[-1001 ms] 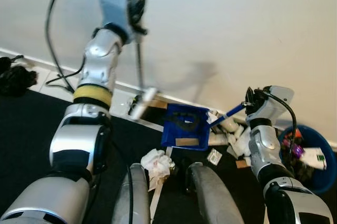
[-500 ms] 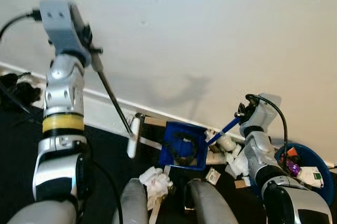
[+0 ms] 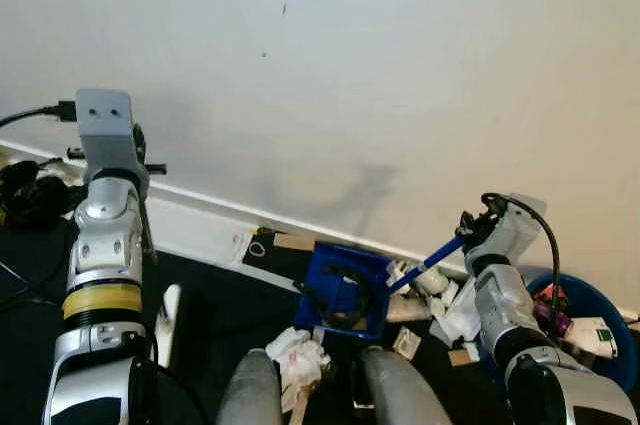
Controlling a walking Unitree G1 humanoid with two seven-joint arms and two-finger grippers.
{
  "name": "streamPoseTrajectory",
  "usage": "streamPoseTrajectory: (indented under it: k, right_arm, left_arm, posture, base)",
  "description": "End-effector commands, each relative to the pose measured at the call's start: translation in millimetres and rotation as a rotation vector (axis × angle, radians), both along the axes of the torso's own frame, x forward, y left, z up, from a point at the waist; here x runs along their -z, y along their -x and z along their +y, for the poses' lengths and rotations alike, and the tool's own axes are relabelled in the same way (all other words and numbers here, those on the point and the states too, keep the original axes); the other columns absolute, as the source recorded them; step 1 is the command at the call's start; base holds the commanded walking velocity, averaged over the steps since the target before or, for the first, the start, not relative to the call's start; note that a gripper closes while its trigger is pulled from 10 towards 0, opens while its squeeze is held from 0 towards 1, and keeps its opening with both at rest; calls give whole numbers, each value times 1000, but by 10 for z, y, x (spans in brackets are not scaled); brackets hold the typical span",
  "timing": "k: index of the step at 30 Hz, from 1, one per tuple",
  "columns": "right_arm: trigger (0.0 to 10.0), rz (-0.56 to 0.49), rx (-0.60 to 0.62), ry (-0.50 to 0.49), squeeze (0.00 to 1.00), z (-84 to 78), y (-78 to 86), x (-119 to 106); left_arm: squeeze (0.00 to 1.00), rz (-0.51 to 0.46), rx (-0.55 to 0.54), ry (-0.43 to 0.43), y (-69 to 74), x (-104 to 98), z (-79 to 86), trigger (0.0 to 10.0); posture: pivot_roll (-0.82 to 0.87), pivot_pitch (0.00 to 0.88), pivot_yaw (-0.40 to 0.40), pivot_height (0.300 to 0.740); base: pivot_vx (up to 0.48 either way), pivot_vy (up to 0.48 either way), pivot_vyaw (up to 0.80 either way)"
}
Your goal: Sweep floor
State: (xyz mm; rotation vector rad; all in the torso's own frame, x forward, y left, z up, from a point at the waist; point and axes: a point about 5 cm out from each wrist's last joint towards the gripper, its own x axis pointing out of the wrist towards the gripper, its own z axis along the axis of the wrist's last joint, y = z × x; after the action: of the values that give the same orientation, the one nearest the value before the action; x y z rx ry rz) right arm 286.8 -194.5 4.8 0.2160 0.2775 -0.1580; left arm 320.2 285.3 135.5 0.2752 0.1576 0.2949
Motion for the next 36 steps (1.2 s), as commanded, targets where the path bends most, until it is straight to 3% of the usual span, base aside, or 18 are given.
streamPoseTrajectory:
  k: [1, 5, 10, 14, 18, 23, 26, 27, 28, 31, 32, 36]
  right_arm:
    - [10000, 49, 20, -5, 0, -27, 81, 91]
    - [10000, 58, 44, 4, 0, -67, 90, 94]
    - [10000, 79, 59, -1, 0, -96, 116, 122]
    - [10000, 86, 64, -10, 0, -103, 125, 133]
    - [10000, 109, 59, -10, 0, -113, 141, 157]
    - [10000, 111, 58, -10, 0, -137, 128, 146]
    - [10000, 109, 49, -3, 0, -158, 102, 122]
    - [10000, 107, 46, 0, 0, -166, 96, 115]
    - [10000, 107, 46, 0, 0, -166, 96, 115]
    - [10000, 104, 40, 7, 0, -182, 73, 92]
    - [10000, 102, 39, 9, 0, -186, 67, 86]
    - [10000, 101, 38, 10, 0, -188, 63, 82]
  left_arm:
    - [0, -20, 37, 11, -48, -5, -122, 10000]
    - [0, -32, 65, 42, -71, 10, -217, 10000]
    - [0, -28, 142, 57, -136, 60, -450, 10000]
    - [0, -15, 138, 102, -143, 92, -483, 10000]
    - [0, 45, 207, 46, -130, 113, -481, 10000]
    - [0, -11, 359, -3, -157, -49, -504, 10000]
    - [0, -86, 504, 34, -227, -256, -595, 10000]
    - [0, -115, 545, 85, -250, -334, -647, 10000]
    - [0, -115, 545, 85, -250, -334, -647, 10000]
    - [0, -227, 643, 260, -311, -573, -869, 10000]
    - [0, -268, 662, 311, -322, -635, -954, 10000]
    - [0, -324, 653, 339, -335, -698, -1066, 10000]
  posture:
    - [134, 0, -48, 740]
    - [132, 0, -47, 740]
    - [126, 0, -41, 740]
    - [125, 0, -40, 740]
    - [129, 0, -48, 740]
    - [132, 6, -59, 740]
    - [134, 13, -64, 740]
    - [135, 15, -65, 740]
    - [135, 15, -65, 740]
    - [137, 23, -61, 740]
    - [136, 22, -59, 740]
    - [136, 22, -58, 740]
  base:
    - [0, 0, 0]
    - [0, 0, 0]
    - [0, 0, 0]
    - [0, 0, 0]
    - [0, 0, 0]
    - [0, 0, 0]
    - [0, 0, 0]
    - [0, 0, 0]
    - [0, 0, 0]
    - [0, 0, 0]
    - [0, 0, 0]
    - [0, 0, 0]
